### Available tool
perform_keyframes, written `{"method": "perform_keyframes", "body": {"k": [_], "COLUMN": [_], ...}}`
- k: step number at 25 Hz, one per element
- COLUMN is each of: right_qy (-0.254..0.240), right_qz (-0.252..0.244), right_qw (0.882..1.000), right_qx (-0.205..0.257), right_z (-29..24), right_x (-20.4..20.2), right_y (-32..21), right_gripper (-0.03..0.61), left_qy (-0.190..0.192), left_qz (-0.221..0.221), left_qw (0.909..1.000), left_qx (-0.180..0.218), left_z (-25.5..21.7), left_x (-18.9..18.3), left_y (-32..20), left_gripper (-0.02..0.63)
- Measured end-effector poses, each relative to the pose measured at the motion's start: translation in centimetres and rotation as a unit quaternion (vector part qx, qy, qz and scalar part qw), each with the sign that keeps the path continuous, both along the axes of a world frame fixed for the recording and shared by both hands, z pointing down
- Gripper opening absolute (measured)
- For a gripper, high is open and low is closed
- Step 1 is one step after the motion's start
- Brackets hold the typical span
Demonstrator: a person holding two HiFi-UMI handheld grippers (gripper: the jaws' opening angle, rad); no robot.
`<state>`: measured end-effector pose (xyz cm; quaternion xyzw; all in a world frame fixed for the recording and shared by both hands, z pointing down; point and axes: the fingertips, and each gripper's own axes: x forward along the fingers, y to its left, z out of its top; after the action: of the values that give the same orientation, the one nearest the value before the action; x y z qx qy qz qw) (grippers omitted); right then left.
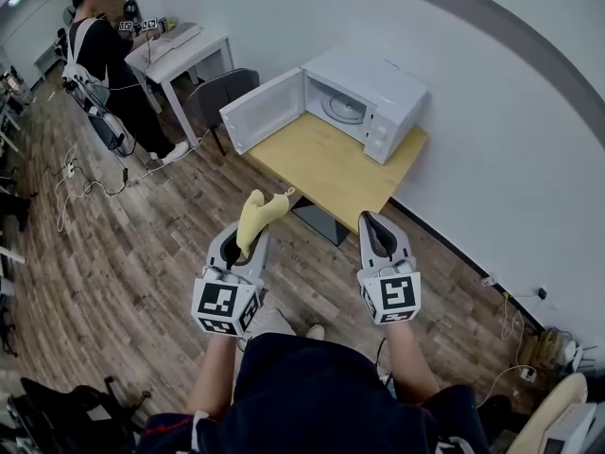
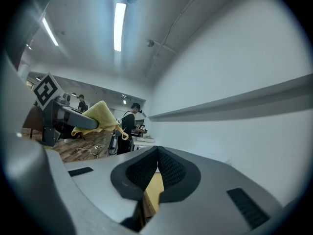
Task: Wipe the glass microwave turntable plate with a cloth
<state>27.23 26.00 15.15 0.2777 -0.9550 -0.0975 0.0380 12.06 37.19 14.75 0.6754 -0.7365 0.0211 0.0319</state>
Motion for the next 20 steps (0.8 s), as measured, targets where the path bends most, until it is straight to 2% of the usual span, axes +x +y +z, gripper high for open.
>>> {"method": "perform_keyframes", "body": {"k": [6, 11, 20], "right_qy": [-0.003, 0.002, 0.01], "right_qz": [-0.021, -0.029, -0.035], "right_qw": [1.0, 1.0, 0.999], "right_qx": [0.003, -0.002, -0.004], "right_z": [0.0, 0.7, 1.1], "right_x": [-1.4, -2.9, -7.6], "right_y": [0.0, -0.8, -4.6], "right_gripper": [0.012, 0.012, 0.012], "left_qy": [0.002, 0.004, 0.007], "left_qz": [-0.021, -0.021, -0.015], "left_qw": [0.9998, 0.9998, 0.9999], "left_qx": [0.0, -0.002, -0.004], "left_z": [0.1, 0.5, 1.0], "left_x": [-1.0, -2.1, -6.3], "left_y": [0.1, -0.9, -5.7], "left_gripper": [0.123, 0.123, 0.123]}}
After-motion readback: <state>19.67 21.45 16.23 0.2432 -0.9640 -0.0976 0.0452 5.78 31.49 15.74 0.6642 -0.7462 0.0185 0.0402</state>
